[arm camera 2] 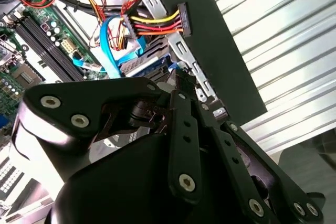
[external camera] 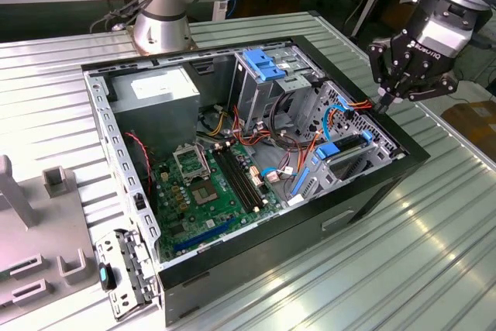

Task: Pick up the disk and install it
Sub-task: 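Insert the first disk wire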

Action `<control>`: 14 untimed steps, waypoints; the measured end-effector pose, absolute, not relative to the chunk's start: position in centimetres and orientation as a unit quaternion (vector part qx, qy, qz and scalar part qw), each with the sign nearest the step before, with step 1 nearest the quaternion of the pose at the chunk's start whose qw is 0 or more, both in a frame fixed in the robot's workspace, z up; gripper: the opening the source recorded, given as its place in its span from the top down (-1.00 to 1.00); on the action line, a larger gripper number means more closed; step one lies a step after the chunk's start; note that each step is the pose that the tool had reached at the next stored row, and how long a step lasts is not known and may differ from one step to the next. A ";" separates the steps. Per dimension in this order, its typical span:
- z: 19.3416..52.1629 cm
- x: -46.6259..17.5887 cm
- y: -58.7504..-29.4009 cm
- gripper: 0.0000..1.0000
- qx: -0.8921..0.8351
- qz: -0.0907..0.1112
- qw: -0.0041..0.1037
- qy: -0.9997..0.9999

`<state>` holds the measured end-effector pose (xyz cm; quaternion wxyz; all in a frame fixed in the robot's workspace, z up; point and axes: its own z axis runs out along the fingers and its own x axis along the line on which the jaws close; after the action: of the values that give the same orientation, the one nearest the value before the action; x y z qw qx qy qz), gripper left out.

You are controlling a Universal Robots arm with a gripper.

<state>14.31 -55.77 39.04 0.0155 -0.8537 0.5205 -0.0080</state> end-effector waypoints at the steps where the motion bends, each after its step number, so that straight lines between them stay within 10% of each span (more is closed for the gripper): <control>1: 39.0 14.6 -55.5 0.79 -0.854 -0.008 0.016 0.519; 14: 38.2 15.0 -54.8 0.79 -0.928 -0.015 0.022 0.371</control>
<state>15.01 -54.81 38.22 0.0220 -0.9283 0.3710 -0.0154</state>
